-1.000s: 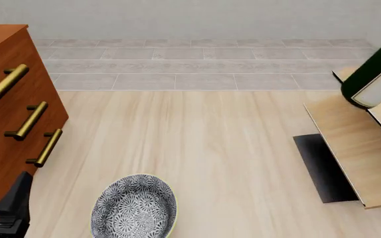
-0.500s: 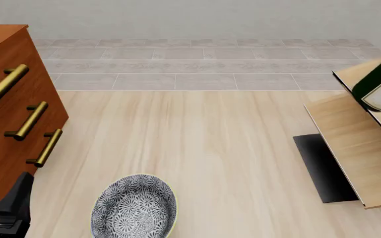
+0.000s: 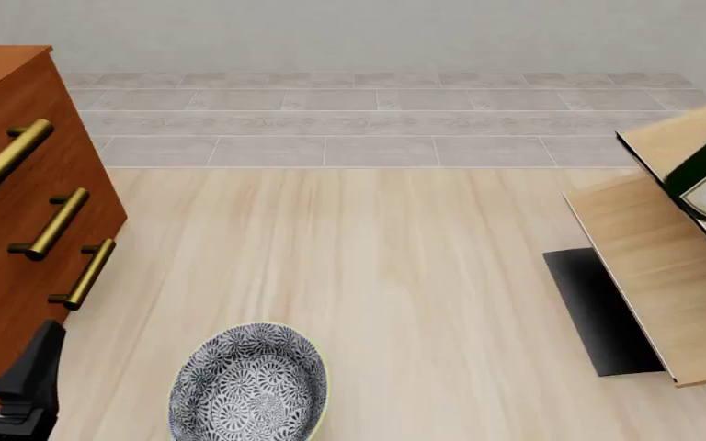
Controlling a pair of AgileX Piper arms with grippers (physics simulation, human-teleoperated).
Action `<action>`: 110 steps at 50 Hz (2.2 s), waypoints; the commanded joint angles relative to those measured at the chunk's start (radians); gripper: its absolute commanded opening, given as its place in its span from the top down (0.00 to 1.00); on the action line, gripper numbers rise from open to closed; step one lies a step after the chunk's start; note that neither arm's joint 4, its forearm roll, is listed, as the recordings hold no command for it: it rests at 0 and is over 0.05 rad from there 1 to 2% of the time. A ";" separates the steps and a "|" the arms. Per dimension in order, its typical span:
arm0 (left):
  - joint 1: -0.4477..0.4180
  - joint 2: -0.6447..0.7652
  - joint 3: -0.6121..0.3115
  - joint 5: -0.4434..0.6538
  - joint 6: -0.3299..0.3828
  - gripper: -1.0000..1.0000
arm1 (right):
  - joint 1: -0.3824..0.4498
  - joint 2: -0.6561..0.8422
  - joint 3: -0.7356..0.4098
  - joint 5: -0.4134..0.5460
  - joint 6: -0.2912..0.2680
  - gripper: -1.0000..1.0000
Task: Put the wine bottle on the wine rack.
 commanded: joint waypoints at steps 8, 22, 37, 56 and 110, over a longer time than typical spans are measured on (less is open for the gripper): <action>-0.005 0.000 0.000 0.010 0.002 0.00 | -0.045 0.007 0.034 -0.021 0.008 1.00; -0.006 0.000 0.000 0.014 0.005 0.00 | -0.063 0.013 0.061 -0.037 0.010 1.00; -0.008 0.000 0.000 0.011 0.010 0.00 | -0.082 0.027 0.073 -0.050 0.017 1.00; -0.011 0.000 0.000 0.008 0.014 0.00 | -0.146 0.078 0.098 -0.098 0.028 1.00; -0.003 0.000 0.000 0.013 0.012 0.00 | -0.280 0.247 0.066 -0.153 -0.008 1.00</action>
